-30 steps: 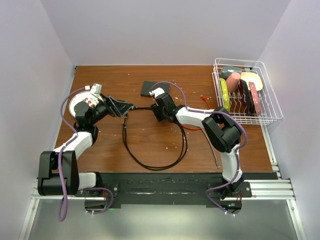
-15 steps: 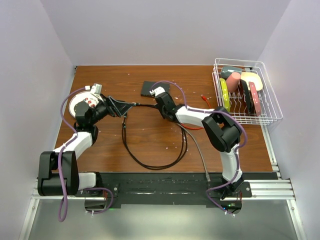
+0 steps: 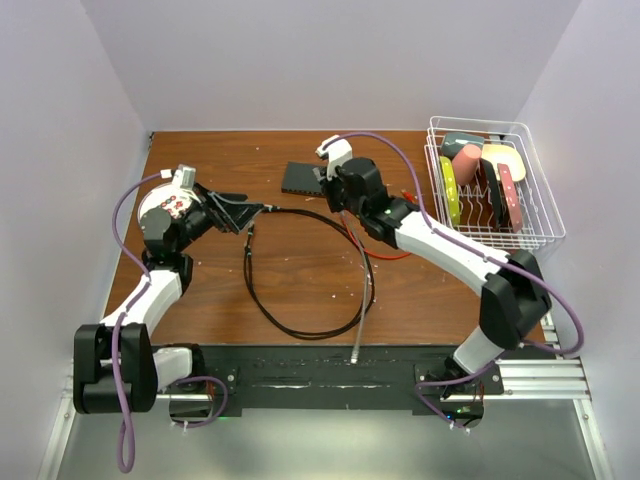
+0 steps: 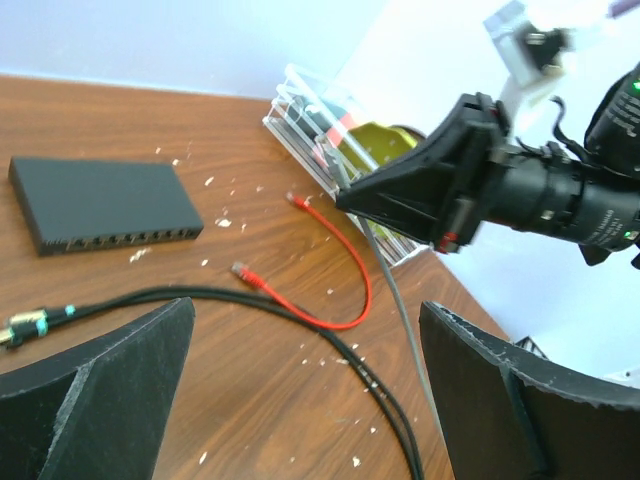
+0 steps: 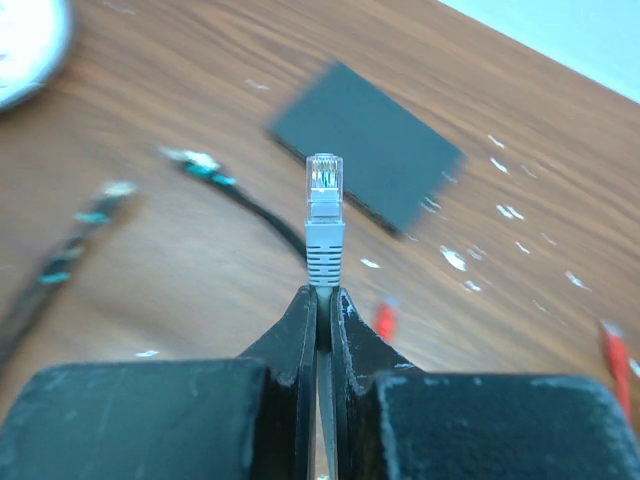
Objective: Insert the plug into the switch port
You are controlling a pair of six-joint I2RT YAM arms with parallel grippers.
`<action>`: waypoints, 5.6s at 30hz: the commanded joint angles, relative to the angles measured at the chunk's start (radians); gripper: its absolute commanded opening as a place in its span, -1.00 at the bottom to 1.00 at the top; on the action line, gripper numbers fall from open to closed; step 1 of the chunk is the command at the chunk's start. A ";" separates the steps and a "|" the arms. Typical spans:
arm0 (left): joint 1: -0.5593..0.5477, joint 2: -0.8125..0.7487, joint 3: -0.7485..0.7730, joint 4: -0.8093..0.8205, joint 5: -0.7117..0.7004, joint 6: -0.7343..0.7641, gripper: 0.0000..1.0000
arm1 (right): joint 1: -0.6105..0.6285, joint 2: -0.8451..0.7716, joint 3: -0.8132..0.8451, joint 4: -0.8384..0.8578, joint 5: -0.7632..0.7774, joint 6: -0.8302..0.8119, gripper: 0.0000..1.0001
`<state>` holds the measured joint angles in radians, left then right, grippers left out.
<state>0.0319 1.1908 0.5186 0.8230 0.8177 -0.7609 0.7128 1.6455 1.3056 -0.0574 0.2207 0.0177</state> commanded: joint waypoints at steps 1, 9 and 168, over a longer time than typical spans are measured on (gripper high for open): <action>0.006 -0.039 0.010 0.073 0.012 -0.057 1.00 | 0.004 -0.078 -0.083 0.103 -0.352 0.019 -0.99; 0.005 -0.037 0.031 0.126 0.069 -0.135 0.87 | 0.014 -0.127 -0.200 0.290 -0.615 0.169 -1.00; -0.118 -0.180 0.066 -0.216 -0.276 0.025 1.00 | 0.220 -0.342 -0.157 0.159 -0.908 -0.071 -1.00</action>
<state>-0.0956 1.0298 0.5907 0.5812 0.5304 -0.7620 0.9356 1.3525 1.1179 0.1173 -0.5781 -0.0452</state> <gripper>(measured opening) 0.997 0.059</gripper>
